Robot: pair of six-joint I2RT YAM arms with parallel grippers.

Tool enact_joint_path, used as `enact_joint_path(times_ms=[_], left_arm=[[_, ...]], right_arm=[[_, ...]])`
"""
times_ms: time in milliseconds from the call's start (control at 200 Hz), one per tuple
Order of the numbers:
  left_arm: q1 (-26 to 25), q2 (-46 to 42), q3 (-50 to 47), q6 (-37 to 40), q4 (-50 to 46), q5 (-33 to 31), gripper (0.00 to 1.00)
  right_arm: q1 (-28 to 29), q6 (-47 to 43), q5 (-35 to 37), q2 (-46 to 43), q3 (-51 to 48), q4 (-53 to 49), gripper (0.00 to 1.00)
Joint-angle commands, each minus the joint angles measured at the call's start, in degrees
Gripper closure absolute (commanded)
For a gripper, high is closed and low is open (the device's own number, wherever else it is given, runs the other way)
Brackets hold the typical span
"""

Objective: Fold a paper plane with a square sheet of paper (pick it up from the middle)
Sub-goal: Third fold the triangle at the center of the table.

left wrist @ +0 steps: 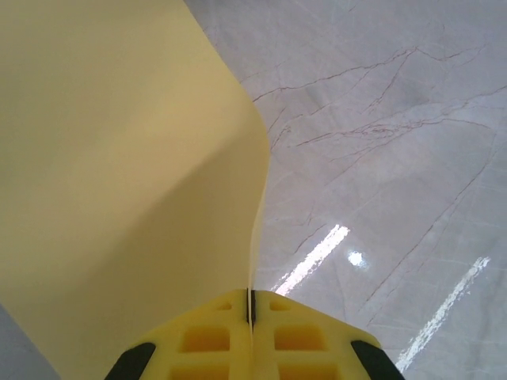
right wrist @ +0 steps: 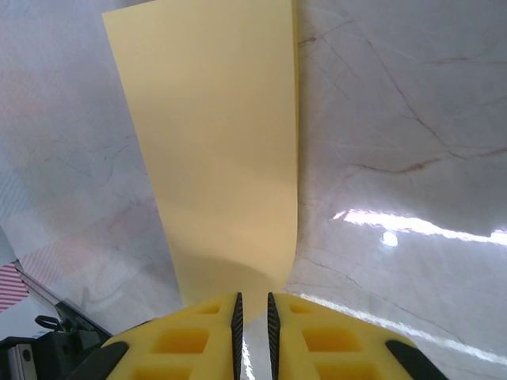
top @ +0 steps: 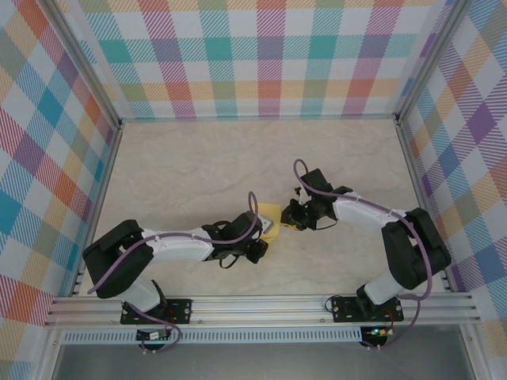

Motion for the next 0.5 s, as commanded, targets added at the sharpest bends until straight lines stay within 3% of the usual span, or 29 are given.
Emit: enact_joint_path(times_ms=[0,170,495], left_arm=[[1.50,-0.80,-0.60,-1.34,2.17,5.80,1.00],[2.70,1.17,0.95,-1.79,2.07,9.75,1.00],[4.14,3.00,3.01,-2.08,0.15,11.95,1.00]], right_arm=[[0.17,-1.94,-3.62,4.29,3.47,2.40,0.83],[0.26,-2.16,-6.12,10.93,7.36,3.78,0.86],[0.50,-9.47,-3.74,20.74,14.84,-2.07,0.85]])
